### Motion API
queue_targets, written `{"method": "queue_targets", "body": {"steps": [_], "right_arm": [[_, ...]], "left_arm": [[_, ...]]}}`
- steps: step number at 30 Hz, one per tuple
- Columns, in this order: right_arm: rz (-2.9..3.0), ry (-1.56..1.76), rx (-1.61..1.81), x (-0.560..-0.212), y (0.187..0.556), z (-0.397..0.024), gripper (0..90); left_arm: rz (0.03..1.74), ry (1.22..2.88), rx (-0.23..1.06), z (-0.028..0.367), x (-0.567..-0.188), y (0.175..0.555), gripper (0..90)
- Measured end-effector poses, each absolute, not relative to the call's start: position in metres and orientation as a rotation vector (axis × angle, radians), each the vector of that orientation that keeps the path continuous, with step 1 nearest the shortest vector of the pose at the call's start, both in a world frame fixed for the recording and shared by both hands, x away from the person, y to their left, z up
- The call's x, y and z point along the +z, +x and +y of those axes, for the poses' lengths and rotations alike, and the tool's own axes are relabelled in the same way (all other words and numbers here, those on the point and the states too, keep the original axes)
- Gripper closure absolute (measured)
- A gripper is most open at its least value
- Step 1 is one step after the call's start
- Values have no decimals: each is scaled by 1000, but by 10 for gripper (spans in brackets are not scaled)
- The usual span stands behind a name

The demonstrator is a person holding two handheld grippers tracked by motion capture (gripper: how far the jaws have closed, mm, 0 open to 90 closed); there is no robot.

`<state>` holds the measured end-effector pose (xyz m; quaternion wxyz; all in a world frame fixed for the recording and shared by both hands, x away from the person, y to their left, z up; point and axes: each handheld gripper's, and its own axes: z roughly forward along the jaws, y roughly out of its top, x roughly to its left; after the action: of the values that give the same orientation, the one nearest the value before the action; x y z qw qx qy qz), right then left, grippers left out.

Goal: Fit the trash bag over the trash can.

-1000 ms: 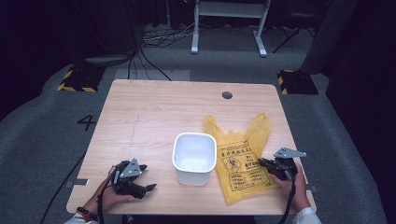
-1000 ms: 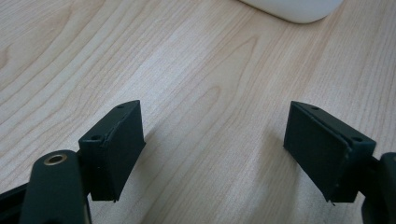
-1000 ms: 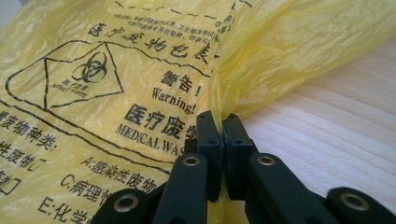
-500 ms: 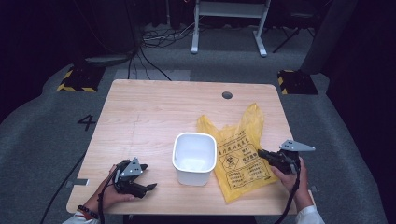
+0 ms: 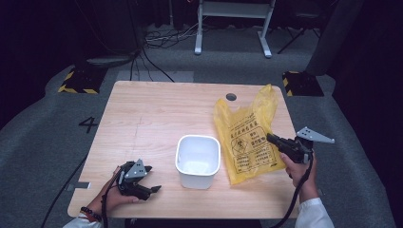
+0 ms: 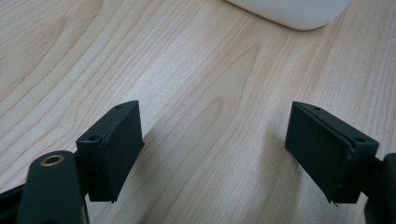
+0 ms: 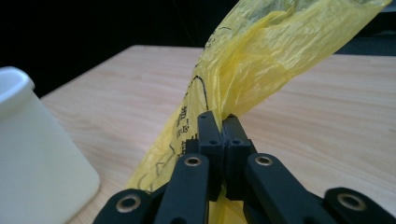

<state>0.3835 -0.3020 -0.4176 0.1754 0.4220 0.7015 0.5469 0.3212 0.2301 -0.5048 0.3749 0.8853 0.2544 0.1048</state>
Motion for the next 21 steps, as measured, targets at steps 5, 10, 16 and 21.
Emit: {"method": "queue_targets", "body": {"steps": [5,10,16,21], "right_arm": [[1933,1187,1589,-401,384,-301,897],[1898,1156,1626,-384,381,-296,897],[1852,1109,1662,-360,380,-286,898],[1811,1071,1703,-340,378,-279,898]], "left_arm": [[662,2267,268,227,-505,323,178],[666,2267,271,226,-505,324,173],[665,2267,272,226,-505,324,173],[665,2267,272,226,-505,324,172]]}}
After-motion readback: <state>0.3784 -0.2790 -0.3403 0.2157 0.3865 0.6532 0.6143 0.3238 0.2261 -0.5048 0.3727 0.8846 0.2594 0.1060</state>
